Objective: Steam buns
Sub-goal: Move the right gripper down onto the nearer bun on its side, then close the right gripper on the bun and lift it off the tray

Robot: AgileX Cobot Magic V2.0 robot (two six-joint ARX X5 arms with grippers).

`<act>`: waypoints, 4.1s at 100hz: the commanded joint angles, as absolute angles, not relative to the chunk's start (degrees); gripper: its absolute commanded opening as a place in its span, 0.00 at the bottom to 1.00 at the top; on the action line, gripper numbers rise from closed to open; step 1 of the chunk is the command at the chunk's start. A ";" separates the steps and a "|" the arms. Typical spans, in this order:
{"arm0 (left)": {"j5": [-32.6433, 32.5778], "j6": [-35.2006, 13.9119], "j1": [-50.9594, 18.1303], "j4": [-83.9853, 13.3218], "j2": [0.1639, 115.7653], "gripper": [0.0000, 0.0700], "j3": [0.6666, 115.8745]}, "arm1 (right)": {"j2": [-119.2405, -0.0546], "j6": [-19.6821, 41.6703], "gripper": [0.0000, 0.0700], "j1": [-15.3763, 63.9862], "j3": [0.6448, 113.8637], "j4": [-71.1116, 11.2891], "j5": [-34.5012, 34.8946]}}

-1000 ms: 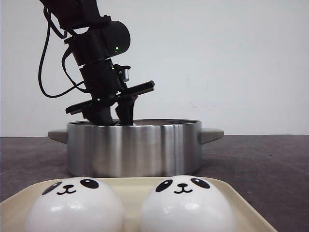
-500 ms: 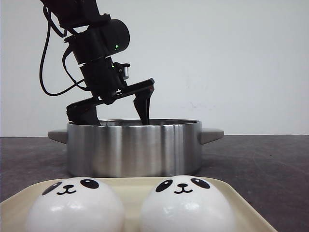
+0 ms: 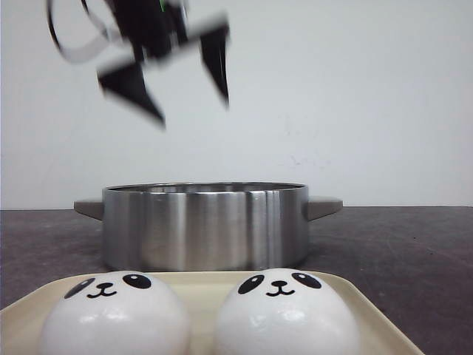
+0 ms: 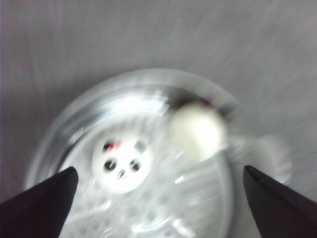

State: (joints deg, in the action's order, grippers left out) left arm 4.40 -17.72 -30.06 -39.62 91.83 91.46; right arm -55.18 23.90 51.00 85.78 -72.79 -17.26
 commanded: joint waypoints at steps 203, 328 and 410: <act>1.43 -13.74 -31.57 -61.73 47.53 0.97 92.84 | -88.77 46.09 0.44 65.76 56.99 -44.10 0.08; 1.45 -13.74 -31.59 -61.80 47.53 0.97 92.84 | -96.55 46.52 0.90 65.01 57.12 -35.22 -0.12; 1.43 -13.74 -32.29 -61.84 47.53 0.97 92.84 | -96.23 44.01 0.00 62.13 57.21 -32.64 -1.61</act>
State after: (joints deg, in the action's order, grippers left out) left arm 1.58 -14.31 -31.92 -62.30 47.18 91.96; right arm -95.11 44.99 60.88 56.64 -32.38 -1.23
